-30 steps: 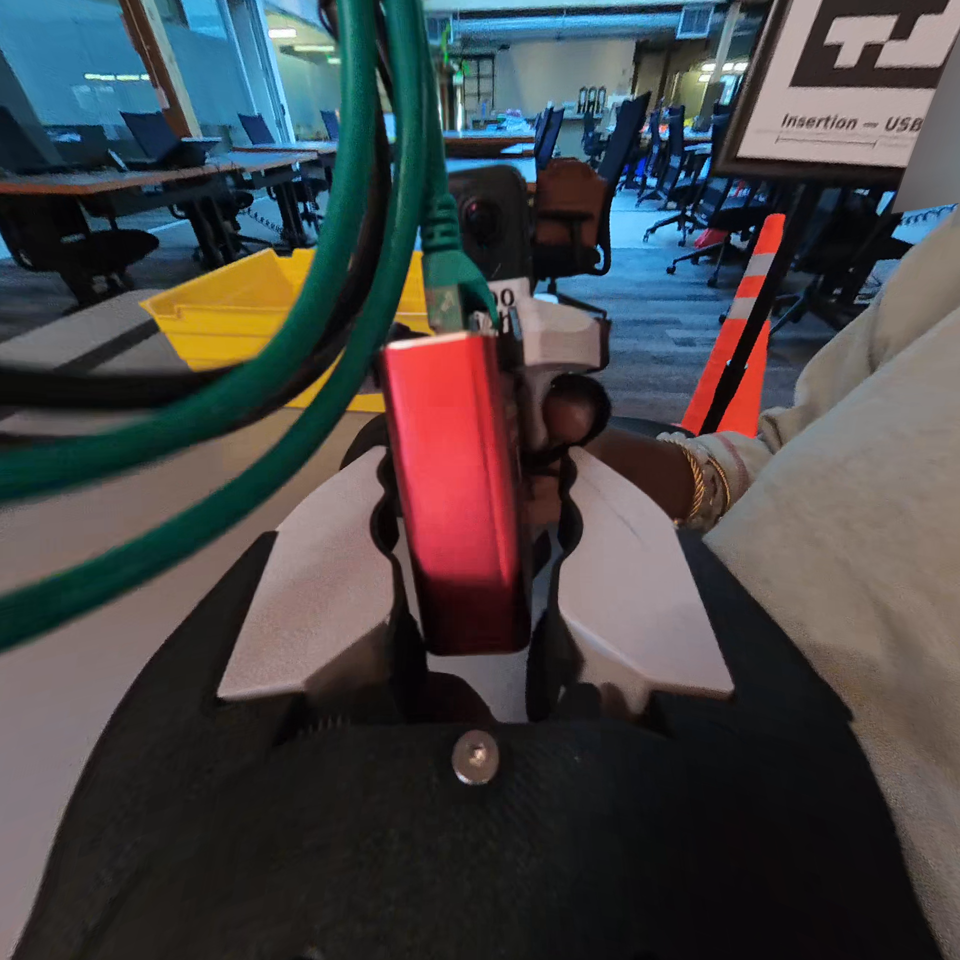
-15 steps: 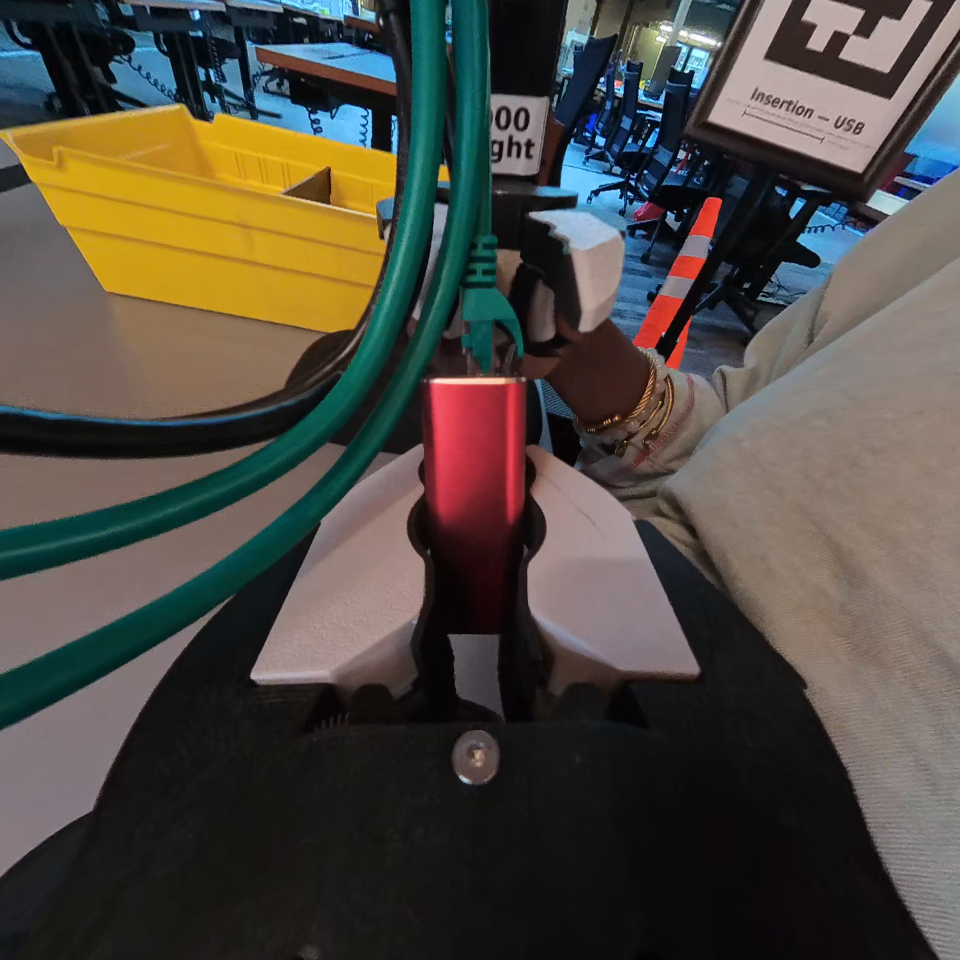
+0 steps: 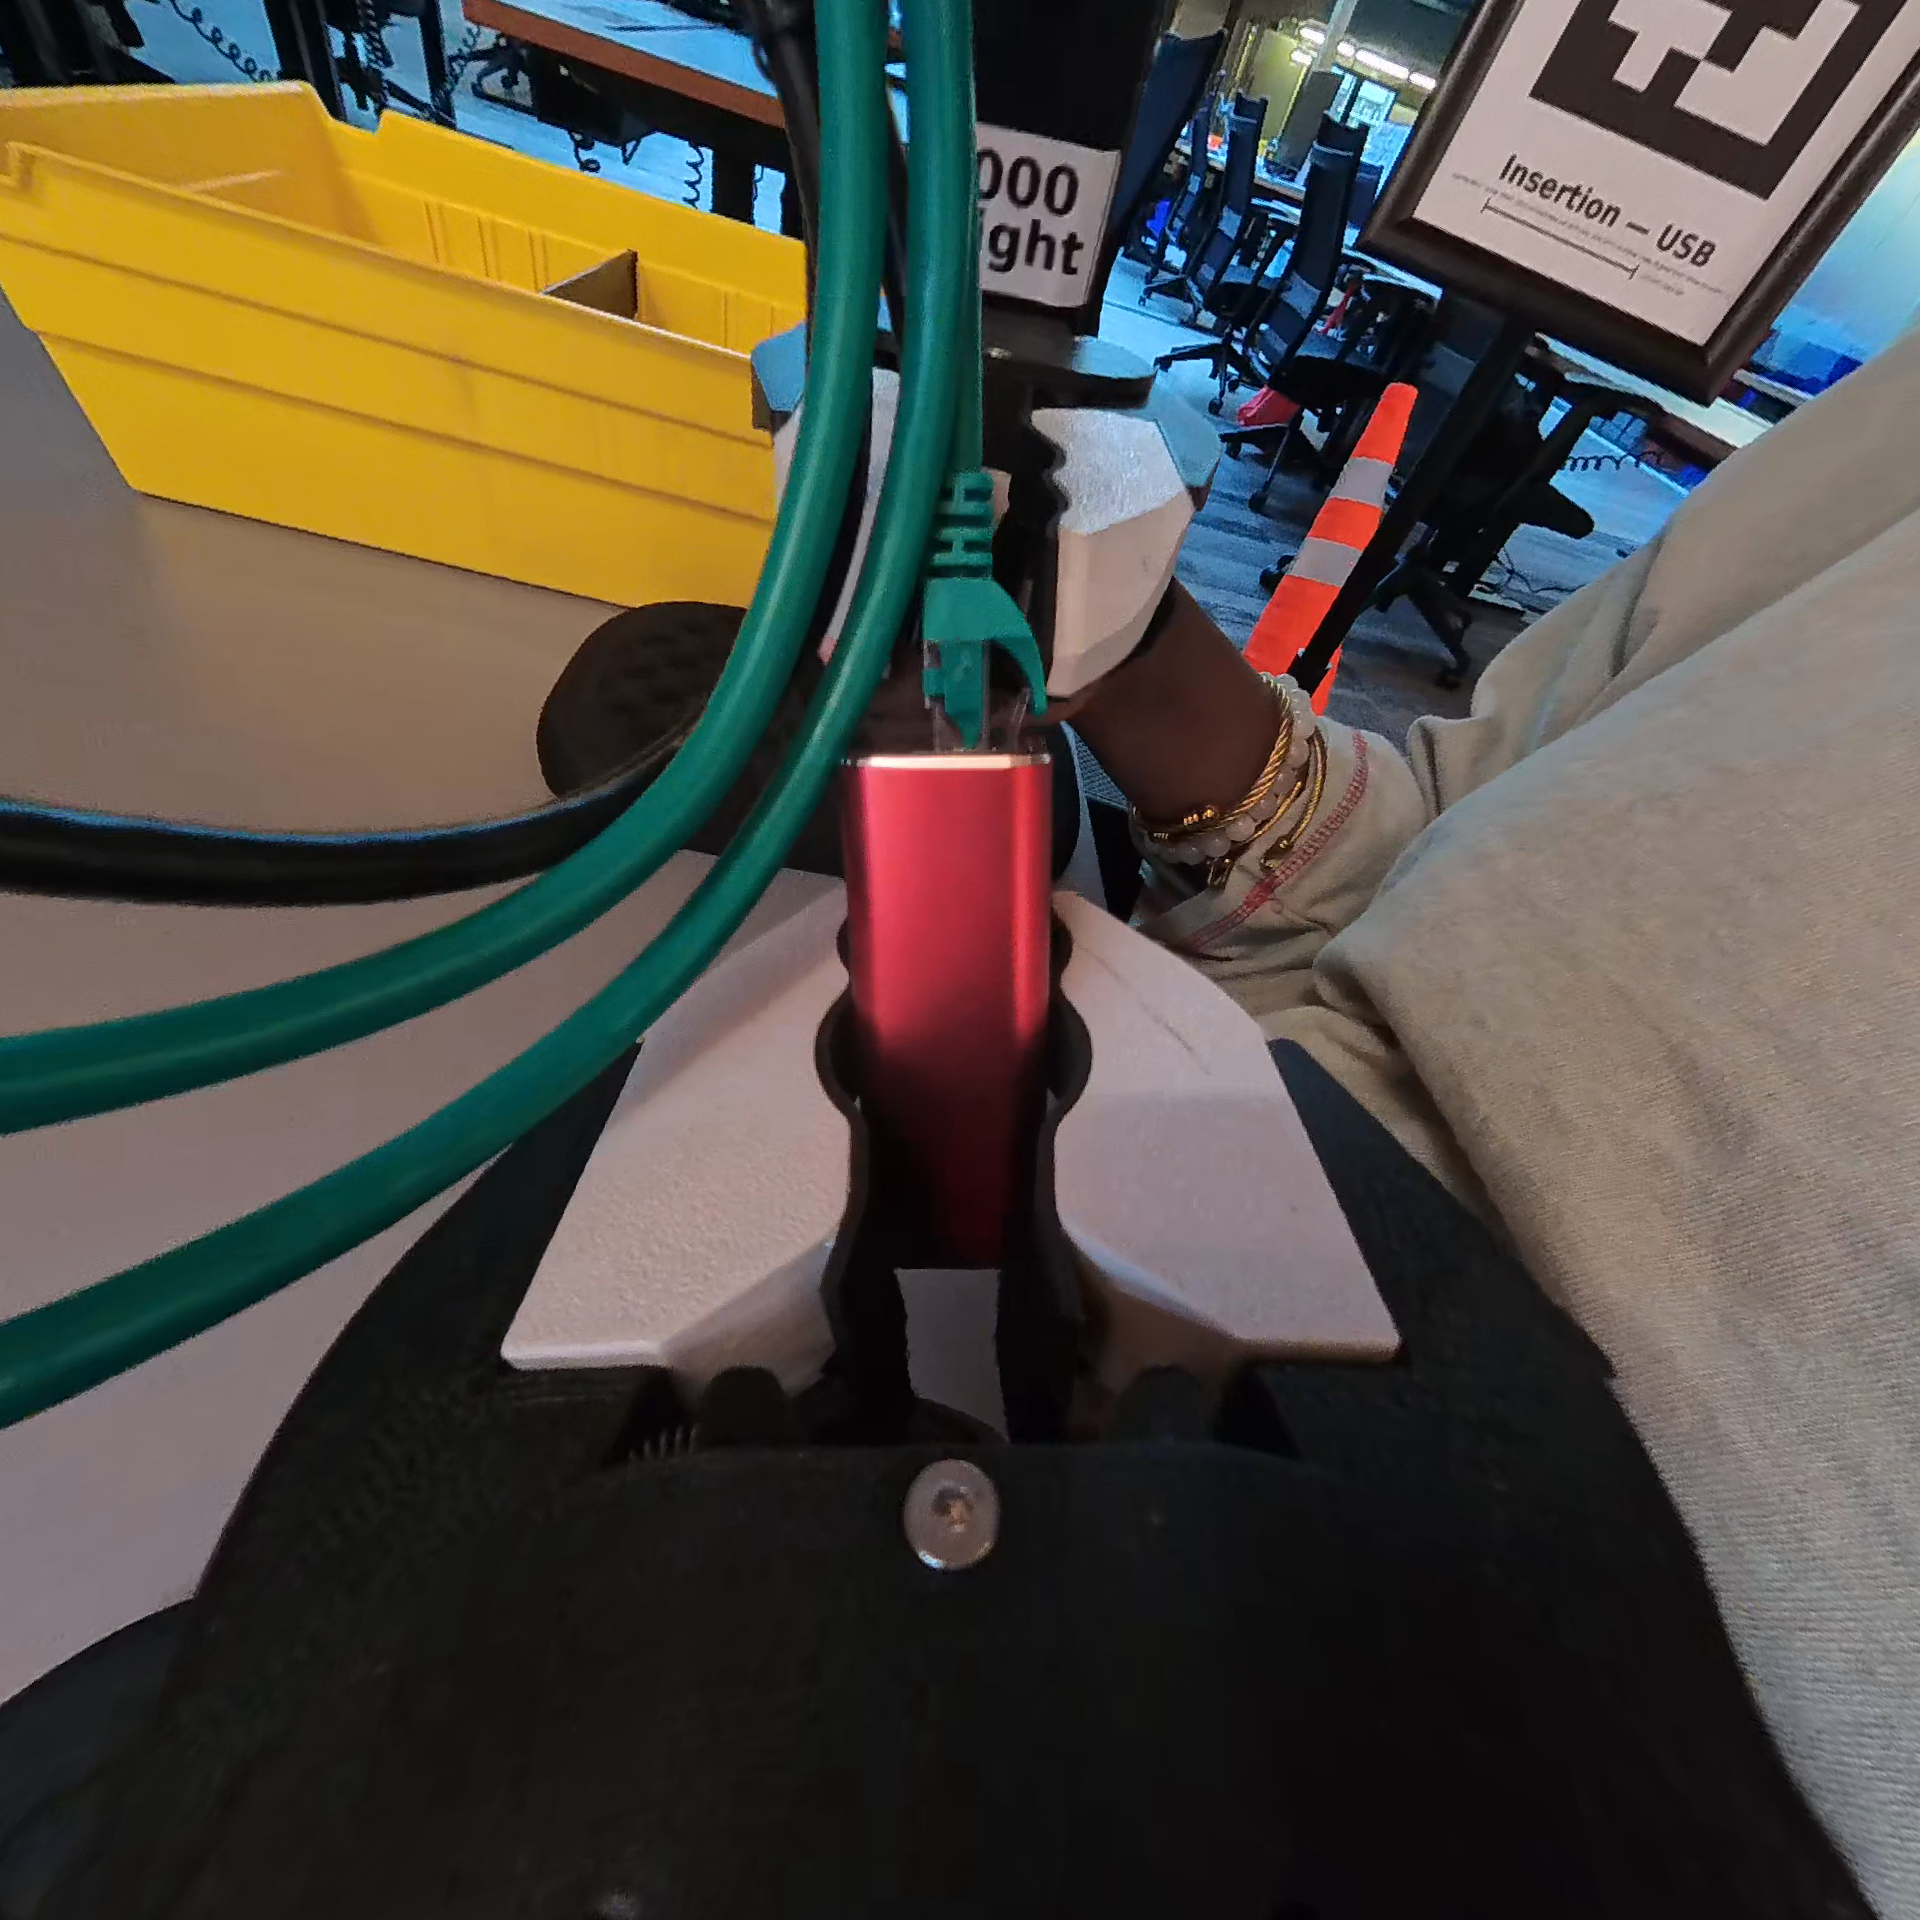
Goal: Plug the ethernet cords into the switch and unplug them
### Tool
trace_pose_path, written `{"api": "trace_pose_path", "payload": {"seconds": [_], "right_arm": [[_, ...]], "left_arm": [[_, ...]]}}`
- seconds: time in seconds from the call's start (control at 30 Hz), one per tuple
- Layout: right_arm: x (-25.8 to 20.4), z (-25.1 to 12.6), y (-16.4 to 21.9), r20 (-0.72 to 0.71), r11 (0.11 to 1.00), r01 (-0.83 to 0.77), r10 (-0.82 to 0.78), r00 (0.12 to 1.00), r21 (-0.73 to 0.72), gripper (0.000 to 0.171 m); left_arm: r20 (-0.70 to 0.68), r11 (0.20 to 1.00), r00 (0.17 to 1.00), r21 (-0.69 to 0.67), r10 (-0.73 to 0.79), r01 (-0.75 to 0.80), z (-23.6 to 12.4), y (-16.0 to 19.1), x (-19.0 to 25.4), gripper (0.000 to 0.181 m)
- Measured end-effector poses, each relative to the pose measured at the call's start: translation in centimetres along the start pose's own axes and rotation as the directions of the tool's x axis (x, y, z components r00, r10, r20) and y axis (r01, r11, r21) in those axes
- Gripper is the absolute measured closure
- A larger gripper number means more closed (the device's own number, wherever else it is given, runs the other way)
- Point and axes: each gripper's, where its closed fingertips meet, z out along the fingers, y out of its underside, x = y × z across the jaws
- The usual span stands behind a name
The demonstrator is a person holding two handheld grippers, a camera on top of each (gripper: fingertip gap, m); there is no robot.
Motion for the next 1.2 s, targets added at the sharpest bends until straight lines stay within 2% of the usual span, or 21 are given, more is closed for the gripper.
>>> {"api": "trace_pose_path", "payload": {"seconds": [0.17, 0.43, 0.7, 0.97, 1.03, 1.13, 1.2], "right_arm": [[0.7, -0.2, 0.8, -0.085, 0.978, 0.186, -0.194, 0.977, -0.093, 0.153], [2.2, 0.0, 1.3, -0.188, 0.941, 0.314, -0.334, 0.924, -0.126, 0.150], [2.7, 0.6, -0.1, -0.274, 0.957, 0.289, -0.274, 0.922, 0.015, 0.154], [2.1, 1.0, -0.7, -0.215, 0.974, 0.187, -0.157, 0.964, 0.127, 0.156], [2.2, 0.9, -0.5, -0.232, 0.971, 0.223, -0.197, 0.952, 0.088, 0.156], [1.8, 0.9, -0.3, -0.284, 0.892, 0.441, -0.450, 0.847, -0.098, 0.155], [1.2, 1.1, -0.8, -0.267, 0.884, 0.458, -0.465, 0.844, -0.095, 0.154]], "left_arm": [[0.028, 0.999, 0.999, -0.025, -0.031, 0.032, 0.2, 0.5, -0.7, 0.153], [0.062, 0.992, 0.992, -0.063, -0.106, 0.110, 0.4, 1.4, -1.7, 0.150], [0.023, 0.988, 0.988, 0.022, -0.156, 0.155, -0.2, 0.3, -1.8, 0.150], [-0.066, 0.987, 0.986, 0.034, -0.156, 0.159, -0.5, 0.0, -0.9, 0.149], [-0.057, 0.988, 0.987, 0.011, -0.152, 0.153, -0.3, 0.2, -1.0, 0.148], [-0.070, 0.988, 0.986, -0.024, -0.153, 0.151, -0.1, 0.7, -0.8, 0.149], [-0.083, 0.994, 0.991, -0.026, -0.108, 0.106, 0.0, 0.7, -0.2, 0.151]]}}
